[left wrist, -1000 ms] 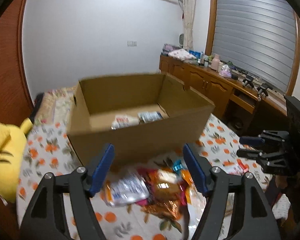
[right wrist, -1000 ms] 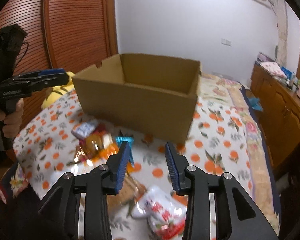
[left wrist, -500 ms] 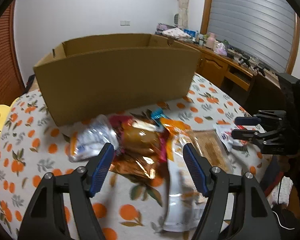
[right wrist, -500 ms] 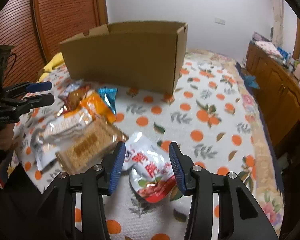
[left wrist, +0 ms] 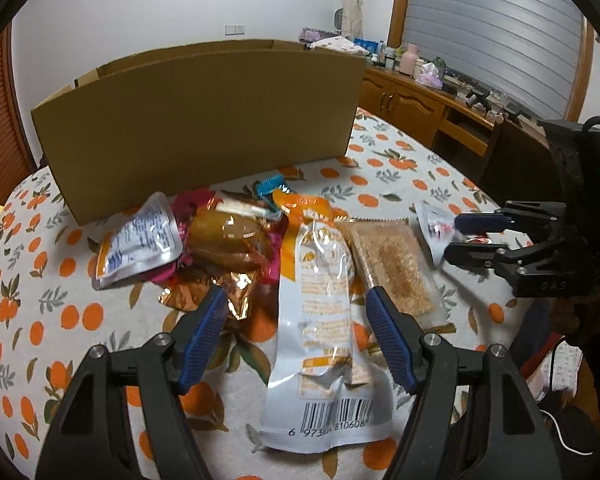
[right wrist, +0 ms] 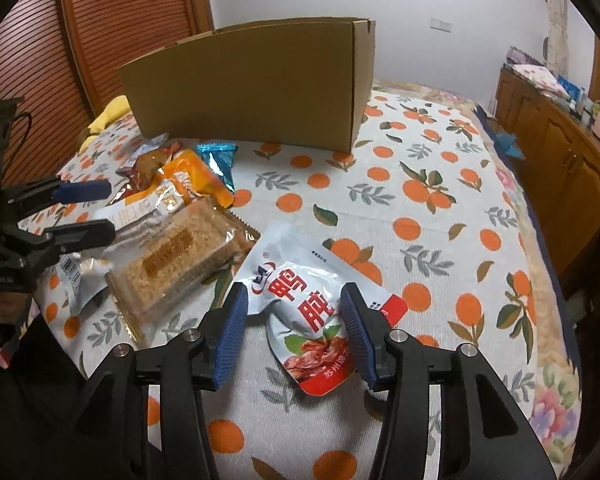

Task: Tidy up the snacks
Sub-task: 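Grasp white-orange barcode bag with left gripper while right grasps red-label pouch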

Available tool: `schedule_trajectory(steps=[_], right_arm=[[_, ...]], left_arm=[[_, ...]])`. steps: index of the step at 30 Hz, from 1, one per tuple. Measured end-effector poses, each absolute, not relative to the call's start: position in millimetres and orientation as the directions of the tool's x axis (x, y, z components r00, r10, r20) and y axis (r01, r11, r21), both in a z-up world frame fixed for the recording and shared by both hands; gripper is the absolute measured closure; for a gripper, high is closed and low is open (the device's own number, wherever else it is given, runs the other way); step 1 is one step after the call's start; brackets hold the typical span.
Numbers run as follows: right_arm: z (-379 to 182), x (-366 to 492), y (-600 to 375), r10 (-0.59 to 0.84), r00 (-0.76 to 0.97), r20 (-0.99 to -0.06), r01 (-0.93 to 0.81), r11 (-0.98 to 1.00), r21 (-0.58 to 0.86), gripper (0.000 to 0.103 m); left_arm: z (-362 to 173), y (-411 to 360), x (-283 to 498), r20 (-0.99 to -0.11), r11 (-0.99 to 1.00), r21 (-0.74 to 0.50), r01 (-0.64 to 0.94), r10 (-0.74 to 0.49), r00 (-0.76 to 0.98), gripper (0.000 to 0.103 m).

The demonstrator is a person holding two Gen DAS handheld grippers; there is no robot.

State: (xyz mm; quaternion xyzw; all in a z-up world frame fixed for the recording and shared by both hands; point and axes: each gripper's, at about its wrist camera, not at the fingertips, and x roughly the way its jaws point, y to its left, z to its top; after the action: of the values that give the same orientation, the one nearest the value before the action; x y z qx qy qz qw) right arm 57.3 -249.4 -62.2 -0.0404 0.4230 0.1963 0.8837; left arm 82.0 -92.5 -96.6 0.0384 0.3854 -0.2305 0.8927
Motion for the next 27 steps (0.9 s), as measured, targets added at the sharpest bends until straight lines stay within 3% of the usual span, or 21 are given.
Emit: schedule_trajectory(steps=[22, 27], right_arm=[[-70.5, 60.9, -249.2, 0.196, 0.603, -0.774, -0.317, 0.948, -0.007, 0.039], [-70.7, 69.1, -251.4, 0.184, 0.607, -0.773, -0.296, 0.955, -0.006, 0.038]], left_arm=[[-110.8, -98.3, 80.0, -0.717, 0.9, -0.074, 0.43, -0.348, 0.604, 0.032], [-113.0, -99.9, 79.6, -0.718, 0.902, -0.064, 0.427, -0.338, 0.608, 0.036]])
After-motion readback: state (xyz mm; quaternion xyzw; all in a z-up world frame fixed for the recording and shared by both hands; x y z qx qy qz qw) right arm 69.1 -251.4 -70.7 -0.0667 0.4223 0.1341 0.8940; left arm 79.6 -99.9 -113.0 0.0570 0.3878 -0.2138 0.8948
